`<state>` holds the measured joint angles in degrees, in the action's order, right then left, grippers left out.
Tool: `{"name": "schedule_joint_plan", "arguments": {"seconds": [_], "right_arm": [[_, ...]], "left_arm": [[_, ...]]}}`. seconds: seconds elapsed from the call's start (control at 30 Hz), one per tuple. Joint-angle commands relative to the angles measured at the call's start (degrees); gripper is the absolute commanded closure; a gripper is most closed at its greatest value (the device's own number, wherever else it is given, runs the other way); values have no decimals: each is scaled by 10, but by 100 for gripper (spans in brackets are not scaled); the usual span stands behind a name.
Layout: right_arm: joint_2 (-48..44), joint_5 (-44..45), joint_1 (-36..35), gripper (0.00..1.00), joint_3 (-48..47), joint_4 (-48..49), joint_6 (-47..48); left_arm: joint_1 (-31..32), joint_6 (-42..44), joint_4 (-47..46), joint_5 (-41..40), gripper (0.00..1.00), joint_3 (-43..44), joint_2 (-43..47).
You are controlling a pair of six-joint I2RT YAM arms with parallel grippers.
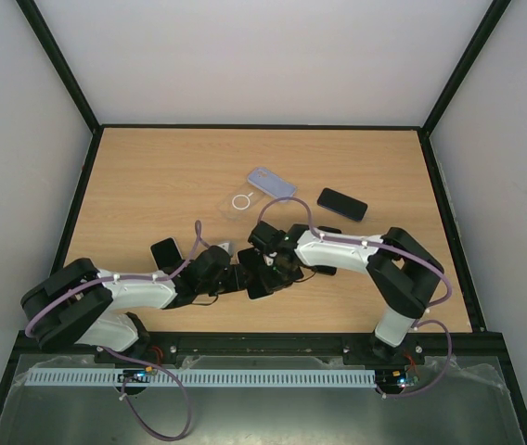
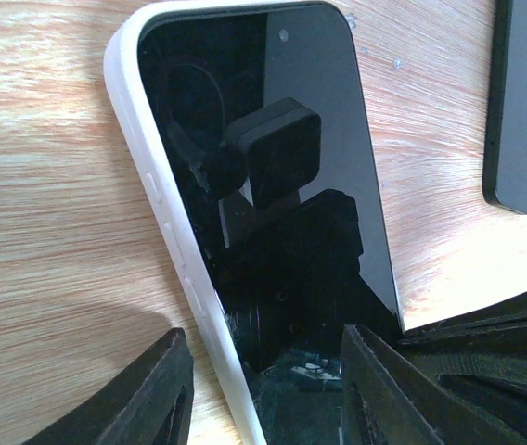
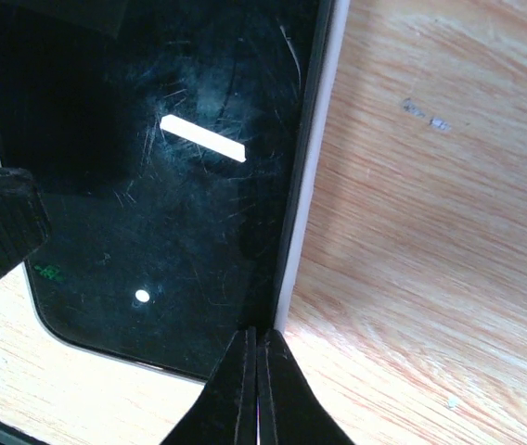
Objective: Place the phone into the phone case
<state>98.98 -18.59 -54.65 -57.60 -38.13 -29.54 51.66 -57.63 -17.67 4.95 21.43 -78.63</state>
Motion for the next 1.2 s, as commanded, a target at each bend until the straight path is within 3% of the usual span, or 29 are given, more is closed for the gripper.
{"name": "schedule_joint_plan", "arguments": {"seconds": [0.0,0.27,0.57,0.83,1.17], "right_arm": [[105,55,-18,98,40,-23,6],[98,98,-27,97,10,-32,0],[8,97,8,81,-93,-65,39],[40,68,66,78,-174,-76,97],[108,34,106,80,-236,-81,138]], "left_arm": [[-5,6,37,-3,53,-12,-11],[-31,8,52,-7,51,-27,20],[-98,56,99,19,49,20,41],[-137,95,121,43,49,86,-20],[-140,109,119,67,51,121,-79]]}}
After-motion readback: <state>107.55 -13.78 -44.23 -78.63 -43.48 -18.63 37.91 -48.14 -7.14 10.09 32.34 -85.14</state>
